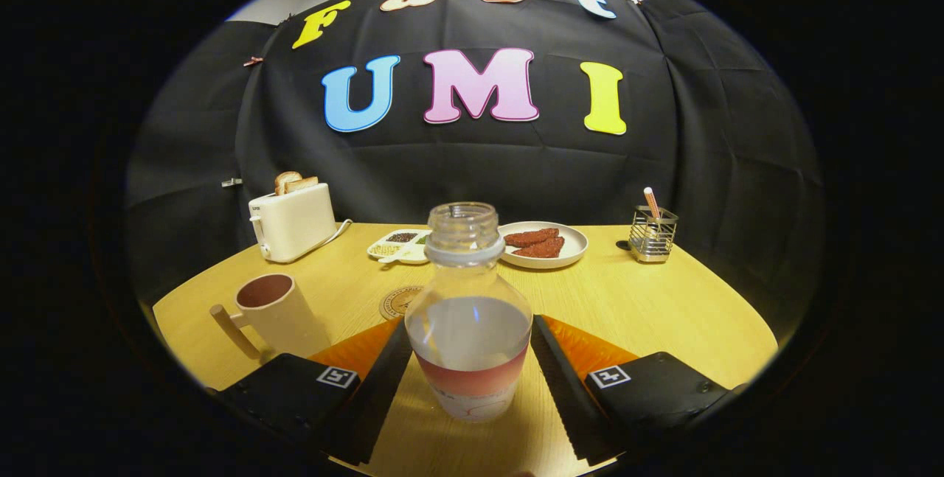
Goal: Take the bottle from table, then pour the juice into the cup, finally place the bottle on the coaster
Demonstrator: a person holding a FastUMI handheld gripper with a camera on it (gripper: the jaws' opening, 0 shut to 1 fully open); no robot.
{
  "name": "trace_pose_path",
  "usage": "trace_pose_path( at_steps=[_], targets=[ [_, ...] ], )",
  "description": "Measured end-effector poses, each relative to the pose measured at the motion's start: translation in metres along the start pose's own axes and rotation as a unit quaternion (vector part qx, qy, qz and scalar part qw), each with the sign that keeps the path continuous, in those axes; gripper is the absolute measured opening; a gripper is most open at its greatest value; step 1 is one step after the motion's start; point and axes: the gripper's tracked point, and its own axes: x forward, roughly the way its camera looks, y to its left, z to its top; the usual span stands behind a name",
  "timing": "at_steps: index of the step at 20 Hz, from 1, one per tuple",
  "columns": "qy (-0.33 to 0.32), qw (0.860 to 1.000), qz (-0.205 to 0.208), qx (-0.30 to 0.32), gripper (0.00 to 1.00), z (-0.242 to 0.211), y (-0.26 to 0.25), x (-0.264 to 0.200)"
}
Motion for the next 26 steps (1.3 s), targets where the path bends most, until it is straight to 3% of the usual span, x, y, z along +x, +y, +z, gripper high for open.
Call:
trace_pose_path(
  at_steps=[4,7,10,12,19,26],
  targets=[
    [-0.007,1.0,0.001,-0.006,0.94,0.002,0.001,0.004],
    [0.003,1.0,0.007,-0.005,0.85,-0.006,0.005,0.008],
    [0.001,1.0,0.004,-0.013,0.86,-0.006,0.003,0.013],
    [0.002,1.0,0.011,-0.023,0.79,-0.007,0.006,0.013],
    [0.006,0.989,0.037,-0.141,0.71,0.007,0.016,0.013],
    [0.025,0.967,0.049,-0.247,0.7,0.035,0.041,0.019]
  ],
)
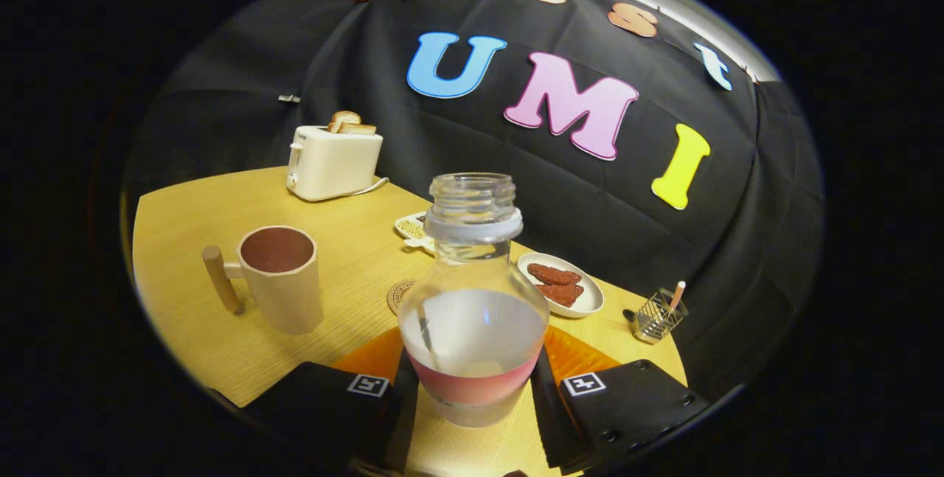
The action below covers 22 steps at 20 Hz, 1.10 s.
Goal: Take the bottle from table, then pour the juice into the cup, finally place the bottle on the coaster
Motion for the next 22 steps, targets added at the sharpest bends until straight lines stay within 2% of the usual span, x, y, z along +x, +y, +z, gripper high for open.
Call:
trace_pose_path(
  at_steps=[4,10,17,22],
  targets=[
    [0.022,0.997,-0.004,-0.071,0.7,0.014,0.006,0.005],
    [0.033,0.979,-0.04,-0.195,0.7,0.036,0.01,0.007],
    [0.05,0.948,-0.035,-0.311,0.7,0.049,0.028,0.014],
    [0.045,0.914,-0.029,-0.401,0.7,0.054,0.04,0.025]
  ],
)
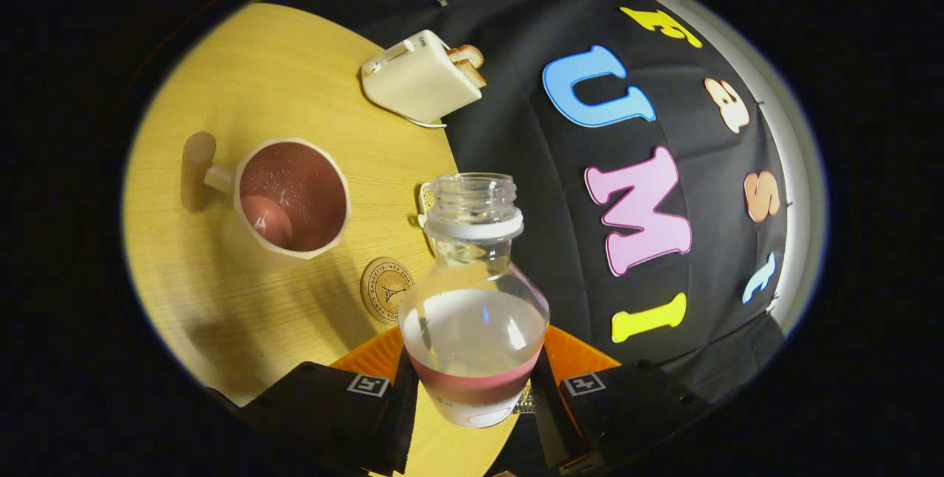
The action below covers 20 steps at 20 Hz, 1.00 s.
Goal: Take the bottle from table, then pour the juice into the cup, finally place the bottle on the coaster
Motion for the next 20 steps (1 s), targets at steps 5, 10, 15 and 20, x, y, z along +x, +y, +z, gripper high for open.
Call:
trace_pose_path(
  at_steps=[5,10,15,20],
  targets=[
    [-0.008,0.996,-0.014,-0.086,0.7,0.008,-0.002,0.004],
    [-0.011,0.99,-0.018,-0.138,0.7,0.011,-0.001,0.01],
    [-0.002,0.981,-0.023,-0.192,0.7,0.007,0.0,0.019],
    [-0.011,0.97,-0.03,-0.24,0.7,0.01,-0.001,0.023]
  ],
)
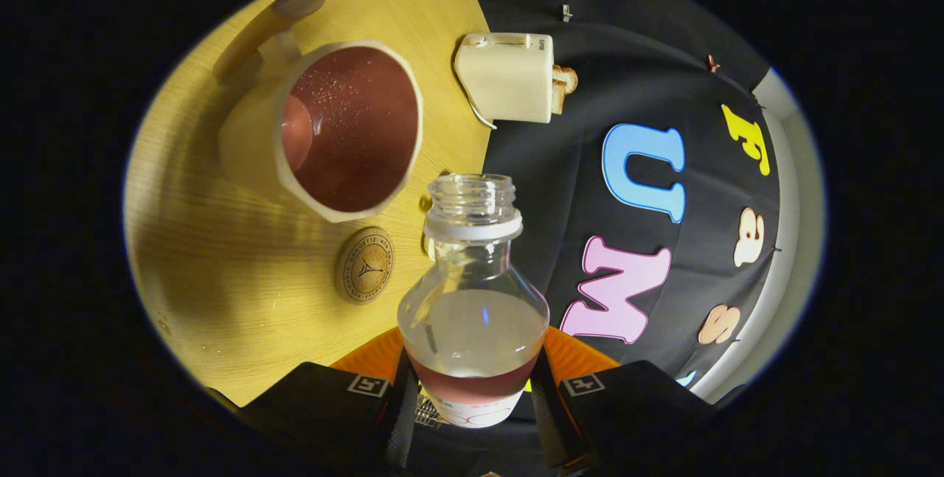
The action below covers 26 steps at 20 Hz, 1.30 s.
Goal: Take the bottle from table, then pour the juice into the cup, finally place the bottle on the coaster
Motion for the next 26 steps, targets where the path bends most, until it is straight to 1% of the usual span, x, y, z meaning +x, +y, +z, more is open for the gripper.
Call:
trace_pose_path(
  at_steps=[6,12,17,26],
  targets=[
    [-0.015,0.999,-0.015,-0.049,0.7,0.008,-0.009,0.005],
    [-0.03,0.995,-0.02,-0.091,0.7,0.01,-0.011,0.008],
    [-0.033,0.993,-0.027,-0.109,0.7,0.007,-0.018,0.009],
    [-0.05,0.986,-0.046,-0.15,0.7,0.015,-0.038,0.01]
  ],
)
